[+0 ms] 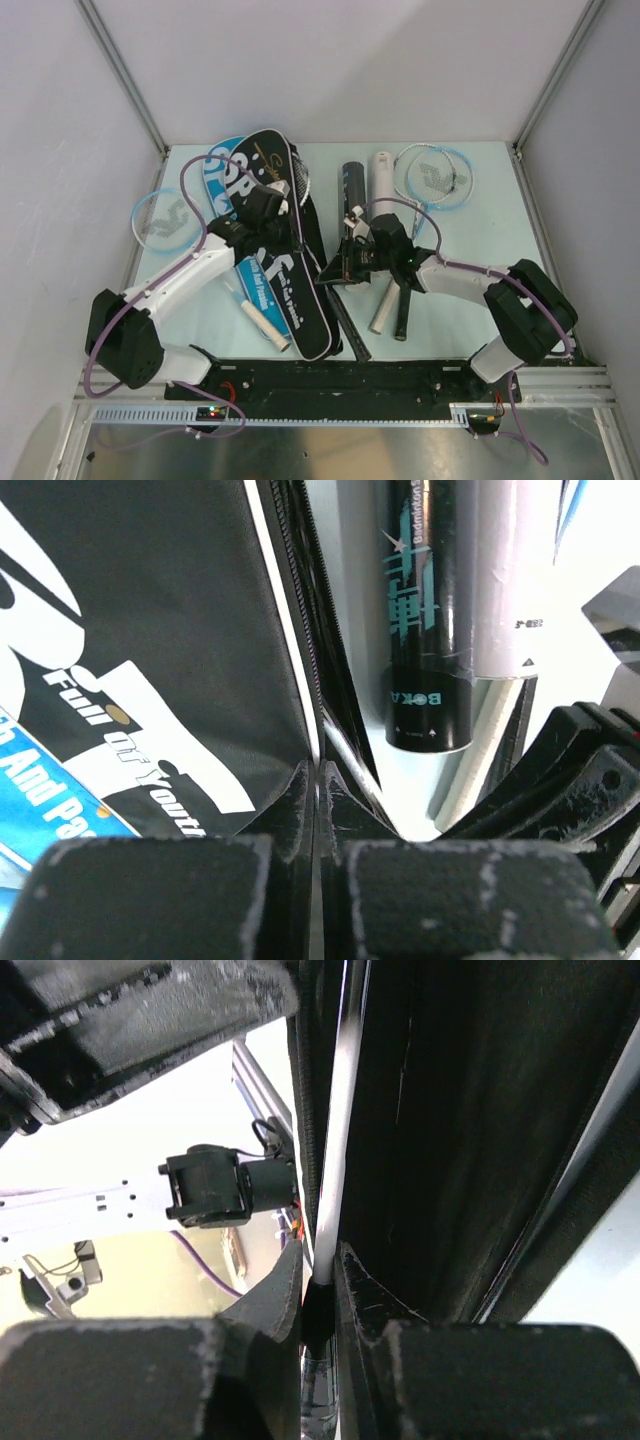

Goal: Pack up the badminton gear
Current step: Place the racket in the racket bag.

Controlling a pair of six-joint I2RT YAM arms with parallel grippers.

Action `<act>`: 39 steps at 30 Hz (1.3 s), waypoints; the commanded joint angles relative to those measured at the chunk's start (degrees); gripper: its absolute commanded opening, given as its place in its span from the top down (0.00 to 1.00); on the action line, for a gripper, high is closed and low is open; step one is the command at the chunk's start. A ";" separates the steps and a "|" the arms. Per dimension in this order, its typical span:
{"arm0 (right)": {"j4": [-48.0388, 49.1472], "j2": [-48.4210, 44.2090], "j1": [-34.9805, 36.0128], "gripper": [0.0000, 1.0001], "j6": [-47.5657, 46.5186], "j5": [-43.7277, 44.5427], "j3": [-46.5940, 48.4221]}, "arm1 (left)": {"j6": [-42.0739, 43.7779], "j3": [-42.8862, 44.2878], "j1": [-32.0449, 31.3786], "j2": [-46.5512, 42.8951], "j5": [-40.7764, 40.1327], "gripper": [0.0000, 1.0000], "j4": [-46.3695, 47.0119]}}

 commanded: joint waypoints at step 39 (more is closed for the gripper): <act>17.27 14.90 2.13 1.00 -7.95 5.39 12.33 | -4.16 -4.83 4.92 -5.17 -3.21 0.70 1.83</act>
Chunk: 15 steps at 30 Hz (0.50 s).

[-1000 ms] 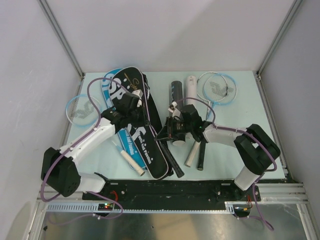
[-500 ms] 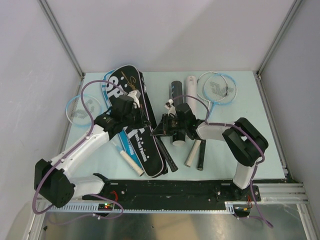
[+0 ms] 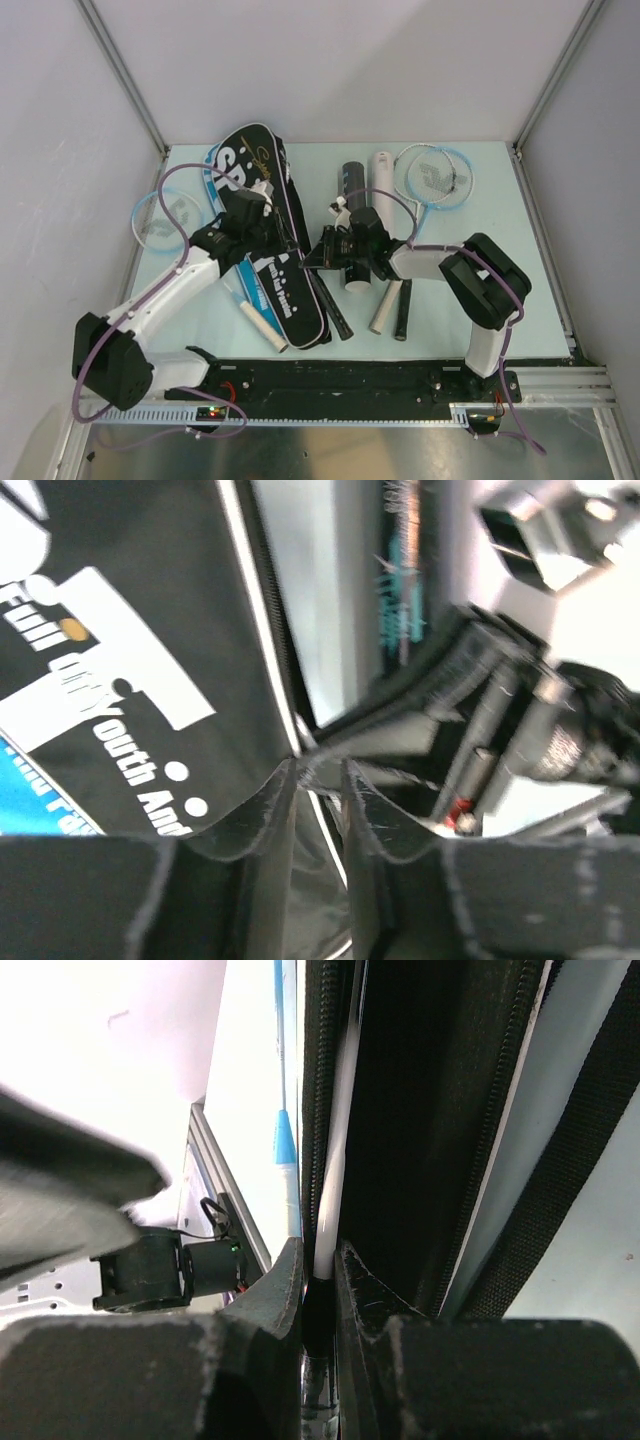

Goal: Pack up the badminton gear
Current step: Place the racket in the racket bag.

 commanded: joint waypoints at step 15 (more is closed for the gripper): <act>5.45 -1.87 4.59 1.00 -4.92 3.29 3.11 | -2.62 10.74 2.58 15.26 -14.39 0.31 -6.53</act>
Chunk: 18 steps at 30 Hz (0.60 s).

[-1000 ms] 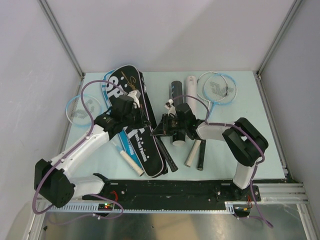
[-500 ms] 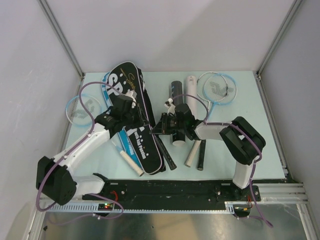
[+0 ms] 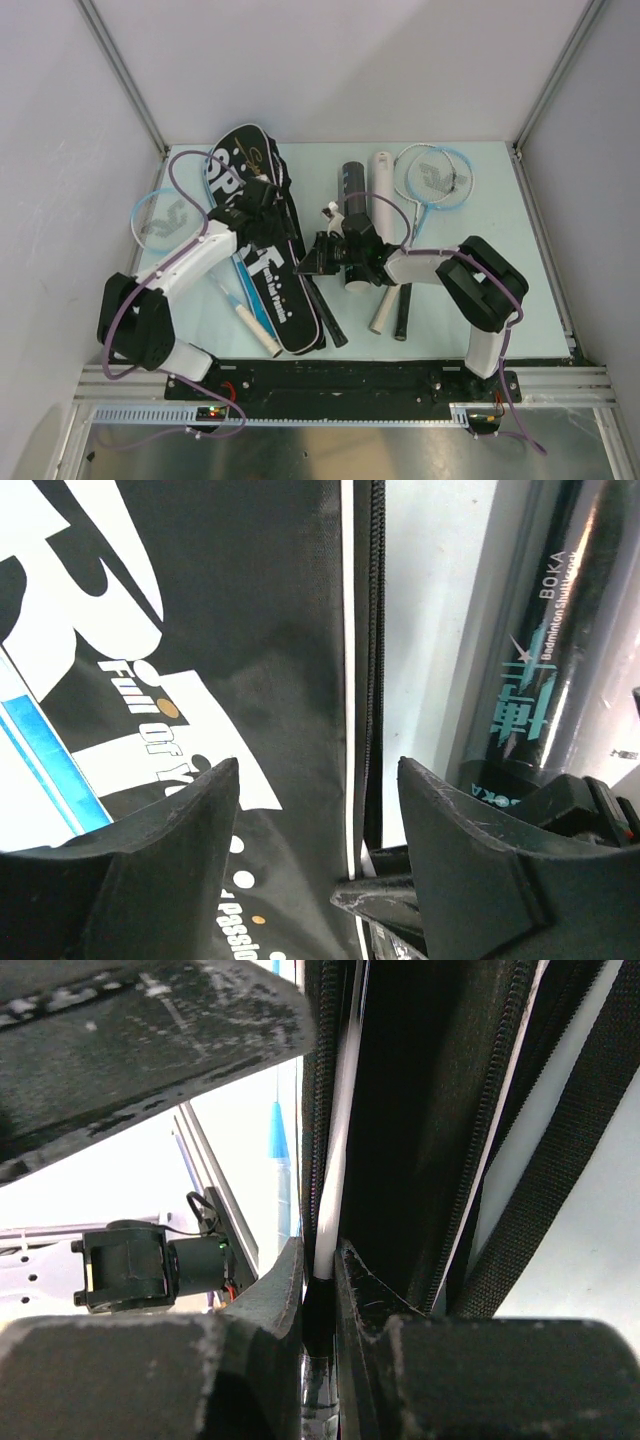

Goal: Pack up the badminton gear
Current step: Place the racket in the racket bag.

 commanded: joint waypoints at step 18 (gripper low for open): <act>-0.34 -5.39 -0.62 0.92 -2.94 -1.00 2.85 | 1.61 1.31 1.63 -0.72 6.63 1.00 -3.55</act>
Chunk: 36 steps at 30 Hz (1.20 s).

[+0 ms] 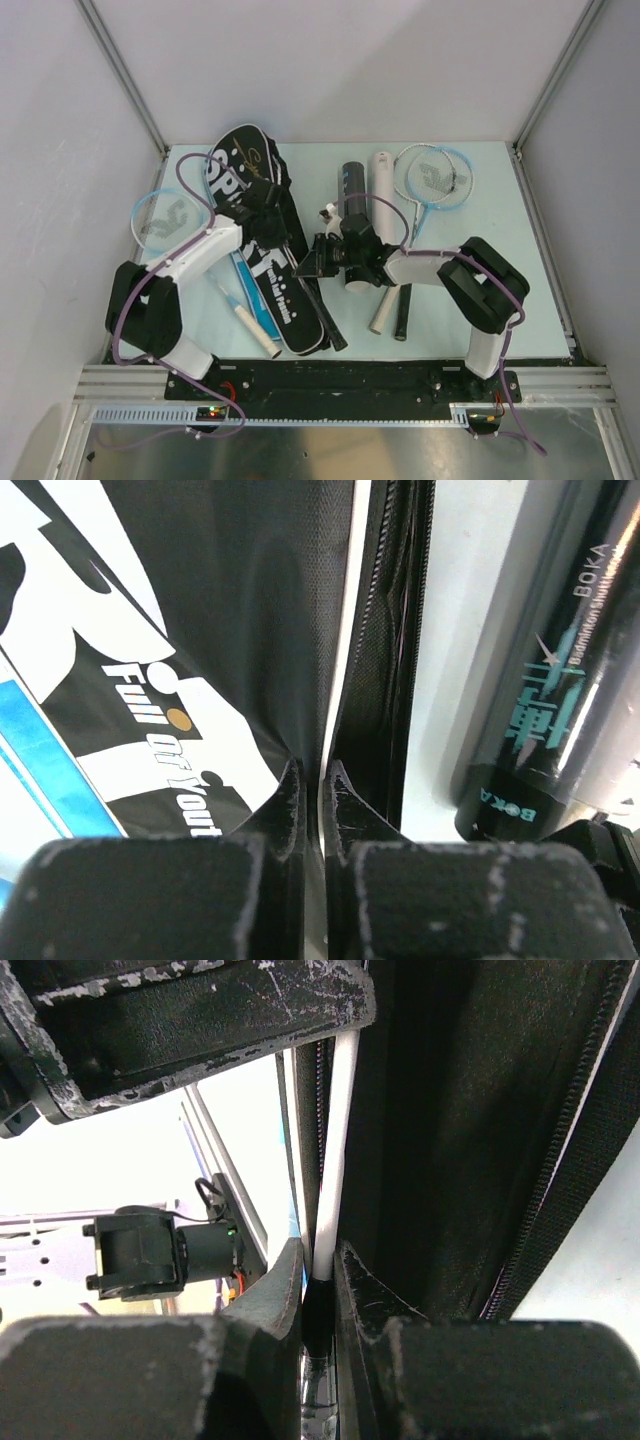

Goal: Pack up the badminton gear
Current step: Place the racket in the racket bag.

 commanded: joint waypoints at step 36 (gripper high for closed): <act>-1.04 -10.77 -1.47 1.00 -4.89 0.14 -4.06 | 8.57 0.11 2.04 -10.50 8.52 0.65 -3.37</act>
